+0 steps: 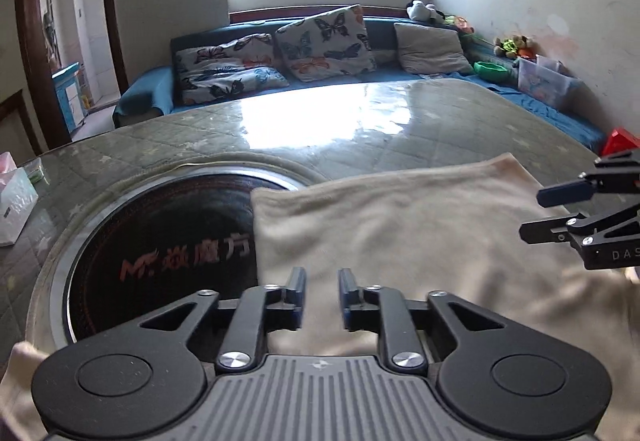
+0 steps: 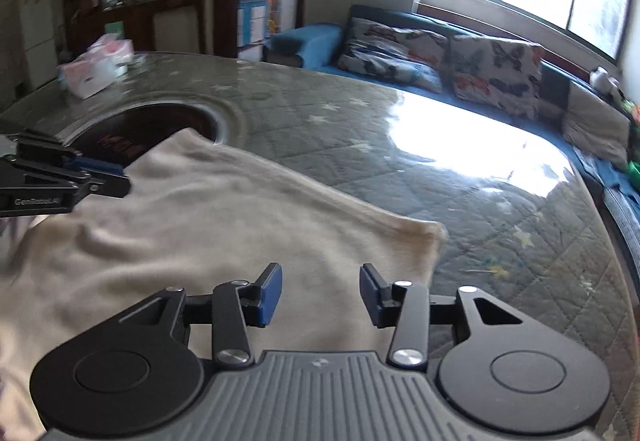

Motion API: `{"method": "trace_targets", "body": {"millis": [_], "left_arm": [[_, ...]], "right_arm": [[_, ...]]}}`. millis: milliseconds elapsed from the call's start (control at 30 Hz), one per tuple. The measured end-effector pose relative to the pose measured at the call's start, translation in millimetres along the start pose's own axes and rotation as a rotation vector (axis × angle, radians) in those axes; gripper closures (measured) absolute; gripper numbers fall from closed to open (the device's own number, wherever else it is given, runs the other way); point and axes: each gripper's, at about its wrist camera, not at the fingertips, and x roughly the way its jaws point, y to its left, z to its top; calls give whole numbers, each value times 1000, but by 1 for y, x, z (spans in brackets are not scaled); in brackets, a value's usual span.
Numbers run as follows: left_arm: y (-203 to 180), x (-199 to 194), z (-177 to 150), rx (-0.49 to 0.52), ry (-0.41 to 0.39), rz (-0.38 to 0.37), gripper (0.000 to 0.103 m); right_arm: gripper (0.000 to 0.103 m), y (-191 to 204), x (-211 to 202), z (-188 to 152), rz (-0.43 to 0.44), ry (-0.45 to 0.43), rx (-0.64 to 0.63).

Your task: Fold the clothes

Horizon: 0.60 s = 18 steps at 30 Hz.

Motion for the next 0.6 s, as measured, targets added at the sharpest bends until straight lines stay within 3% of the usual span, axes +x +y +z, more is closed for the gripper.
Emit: {"method": "trace_targets", "body": {"millis": [333, 600], "left_arm": [[-3, -31, -36, 66, -18, 58, 73], [14, -45, -49, 15, -24, 85, 67]], "right_arm": [[49, 41, -29, -31, 36, 10, -132], [46, 27, -49, -54, 35, 18, -50]]}}
